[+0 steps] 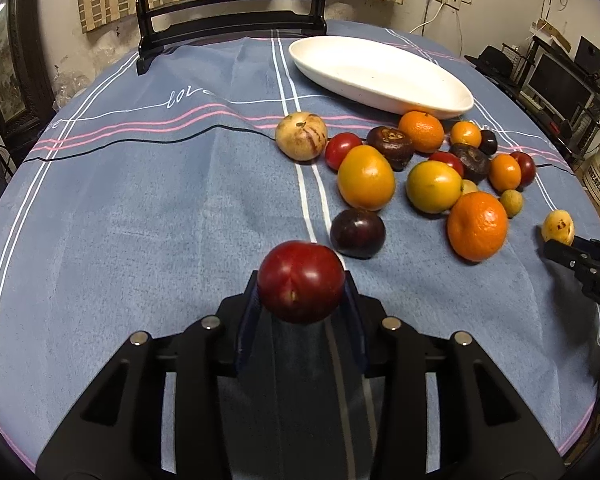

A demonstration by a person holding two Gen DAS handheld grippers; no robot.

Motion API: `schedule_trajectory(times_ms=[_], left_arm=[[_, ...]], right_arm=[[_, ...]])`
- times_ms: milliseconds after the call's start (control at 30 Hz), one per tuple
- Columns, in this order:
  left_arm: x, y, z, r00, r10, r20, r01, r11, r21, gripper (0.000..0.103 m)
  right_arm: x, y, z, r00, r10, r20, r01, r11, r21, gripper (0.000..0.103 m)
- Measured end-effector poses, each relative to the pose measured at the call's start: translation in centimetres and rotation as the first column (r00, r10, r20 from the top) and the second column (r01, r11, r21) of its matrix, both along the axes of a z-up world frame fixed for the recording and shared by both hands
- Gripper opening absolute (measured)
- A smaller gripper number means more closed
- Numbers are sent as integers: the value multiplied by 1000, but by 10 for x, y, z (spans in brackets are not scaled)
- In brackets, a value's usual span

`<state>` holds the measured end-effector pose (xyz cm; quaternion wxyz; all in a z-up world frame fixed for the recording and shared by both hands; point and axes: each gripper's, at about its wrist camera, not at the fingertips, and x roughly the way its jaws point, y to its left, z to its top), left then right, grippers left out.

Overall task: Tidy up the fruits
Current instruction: 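Carry both fruits to the white plate and open both tools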

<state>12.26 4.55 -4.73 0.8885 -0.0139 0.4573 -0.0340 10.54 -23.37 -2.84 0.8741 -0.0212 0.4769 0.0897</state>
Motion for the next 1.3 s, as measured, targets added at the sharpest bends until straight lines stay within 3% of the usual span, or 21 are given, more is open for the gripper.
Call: schedule_trajectory(times_ms=[200, 400, 600, 733, 833, 867, 967, 1033, 1167, 1300], left_arm=[[0, -8, 33, 998, -34, 61, 34, 999, 5, 39], [60, -39, 73, 989, -95, 117, 95, 995, 5, 39], [154, -66, 49, 997, -73, 29, 73, 997, 3, 39], [182, -73, 38, 997, -65, 27, 64, 997, 35, 40], [196, -76, 31, 997, -72, -8, 72, 997, 25, 41], [199, -75, 30, 998, -67, -9, 67, 997, 28, 47], [198, -73, 38, 998, -32, 45, 30, 998, 60, 68], [187, -69, 47, 996, -38, 76, 33, 998, 58, 70], [151, -58, 63, 990, -43, 132, 28, 993, 111, 87], [106, -38, 65, 988, -41, 150, 21, 991, 133, 90]], right_arm=[[-8, -3, 39, 994, 41, 98, -46, 998, 52, 33], [42, 16, 71, 976, 106, 190, -113, 993, 27, 33], [133, 40, 45, 979, 145, 140, -150, 988, 25, 33], [176, 45, 23, 989, 141, 54, -142, 989, 28, 34], [185, 51, 17, 988, 144, 52, -144, 990, -13, 43], [187, 51, 17, 988, 143, 60, -142, 990, -17, 47], [188, 49, 19, 989, 133, 65, -133, 991, -5, 47], [181, 44, 23, 990, 126, 67, -127, 992, 10, 47], [154, 25, 33, 990, 99, 99, -103, 994, 42, 47], [114, -2, 39, 990, 69, 123, -79, 994, 81, 51]])
